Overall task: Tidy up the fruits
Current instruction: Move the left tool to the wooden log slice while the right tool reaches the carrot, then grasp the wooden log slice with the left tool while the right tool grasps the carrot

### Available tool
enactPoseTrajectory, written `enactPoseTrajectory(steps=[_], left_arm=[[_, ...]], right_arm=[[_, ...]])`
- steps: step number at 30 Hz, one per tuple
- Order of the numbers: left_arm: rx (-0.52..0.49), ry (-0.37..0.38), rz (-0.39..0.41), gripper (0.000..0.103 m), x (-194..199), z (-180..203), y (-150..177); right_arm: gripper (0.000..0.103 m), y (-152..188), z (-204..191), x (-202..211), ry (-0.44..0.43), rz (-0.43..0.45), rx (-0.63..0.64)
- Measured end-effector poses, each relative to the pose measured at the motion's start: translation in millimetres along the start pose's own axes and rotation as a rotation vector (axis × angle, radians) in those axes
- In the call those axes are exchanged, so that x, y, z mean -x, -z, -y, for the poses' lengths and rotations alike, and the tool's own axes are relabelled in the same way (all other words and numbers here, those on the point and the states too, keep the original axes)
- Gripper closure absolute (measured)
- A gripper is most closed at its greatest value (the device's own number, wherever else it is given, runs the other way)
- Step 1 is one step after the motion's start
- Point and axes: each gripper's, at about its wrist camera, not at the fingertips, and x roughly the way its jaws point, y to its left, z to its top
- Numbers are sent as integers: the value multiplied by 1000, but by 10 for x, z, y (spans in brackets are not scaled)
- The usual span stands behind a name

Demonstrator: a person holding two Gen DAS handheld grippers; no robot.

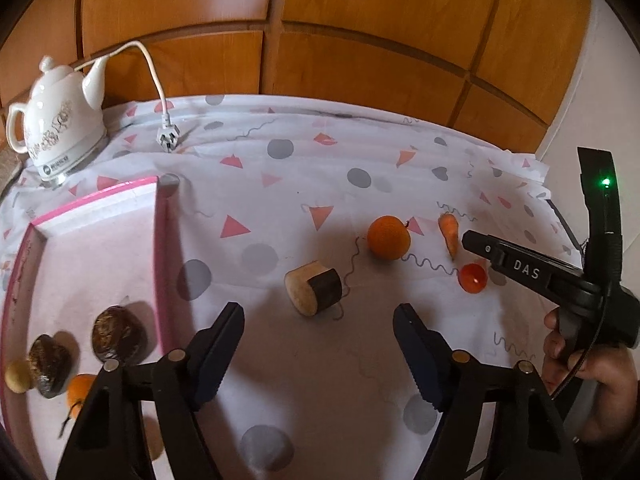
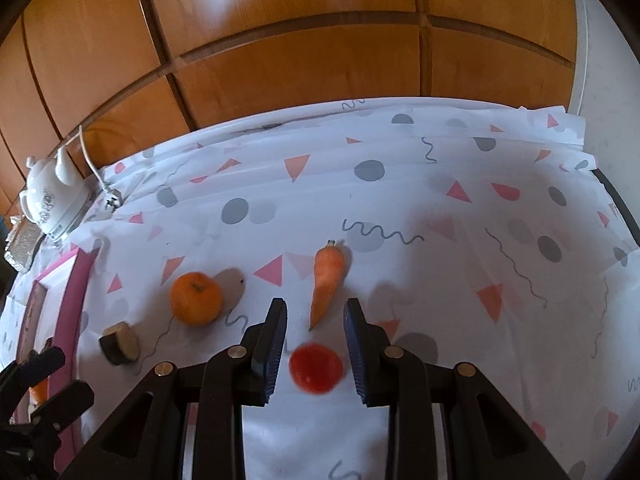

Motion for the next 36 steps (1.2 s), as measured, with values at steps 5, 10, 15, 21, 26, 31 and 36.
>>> enactPoseTrajectory(steps=[5,10,15,21,26,31,36], left_arm=[[35,-17,-13,29,-151,-19,-43],[60,-45,-12,43,-285,-30,-80],[72,-55,-24,43,-422,-17,-98],[71,-89,-1,57,-560,-27,-81],[98,-89,15,60,-569,-67,-73],[98,-91,17,60,-568,-66,-66],[101,-92,18,63,-565,-67,-68]], right_arm=[[74,-85,-2,-165,16,-16,-7],[74,-159,-2,-319,48,-28,-7],[75,-197,-10,-462,63,-44,-1],[83,-171,-59,-522,88,-22,48],[82,-174,-46,-540,78,-12,43],[82,-165,-41,-529,76,-10,42],[82,-155,-67,-526,90,-7,54]])
